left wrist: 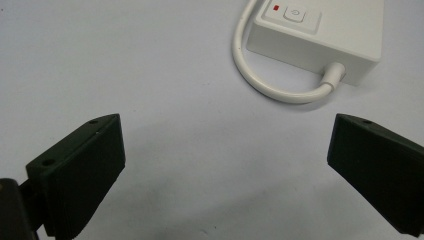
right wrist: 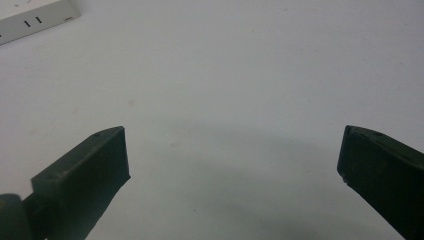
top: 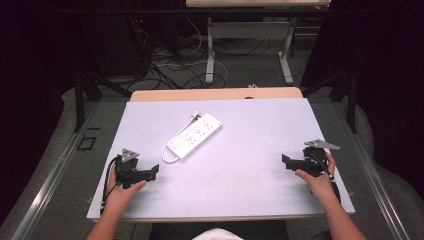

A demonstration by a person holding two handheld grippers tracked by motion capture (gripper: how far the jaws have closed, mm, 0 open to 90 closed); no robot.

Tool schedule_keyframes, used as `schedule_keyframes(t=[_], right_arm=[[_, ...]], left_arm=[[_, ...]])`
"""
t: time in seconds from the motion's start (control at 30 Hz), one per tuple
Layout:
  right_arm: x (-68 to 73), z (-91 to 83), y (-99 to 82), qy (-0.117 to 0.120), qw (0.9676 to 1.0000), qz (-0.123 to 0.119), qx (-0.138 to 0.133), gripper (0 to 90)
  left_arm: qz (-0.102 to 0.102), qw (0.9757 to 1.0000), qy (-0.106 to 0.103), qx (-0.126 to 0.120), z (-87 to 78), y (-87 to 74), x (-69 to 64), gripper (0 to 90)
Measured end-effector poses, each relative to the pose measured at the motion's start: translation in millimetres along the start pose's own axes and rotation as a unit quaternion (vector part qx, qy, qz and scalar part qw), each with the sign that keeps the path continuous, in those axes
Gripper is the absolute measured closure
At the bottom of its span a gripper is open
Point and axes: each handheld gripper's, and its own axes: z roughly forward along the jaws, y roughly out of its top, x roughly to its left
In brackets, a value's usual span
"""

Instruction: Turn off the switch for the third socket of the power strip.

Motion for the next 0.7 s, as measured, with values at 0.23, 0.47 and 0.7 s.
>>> schedule_keyframes(t=[0.23,0.47,0.7], right_arm=[[4.1,1.7,-1.4,0.019,0.9998,-0.004,0.003,0.0],[8.1,2.7,-2.3,0.027,0.9995,-0.013,-0.001,0.0],[11.1,3.6,-2.1,0.031,0.9994,-0.017,-0.002,1.3]], left_arm=[[-0.007,1.0,0.001,-0.002,-2.1,0.4,1.9,2.3],[-0.014,0.9999,0.002,-0.005,-4.1,0.1,2.4,2.7],[-0.032,0.9994,-0.007,-0.014,-6.1,1.7,2.7,4.6]])
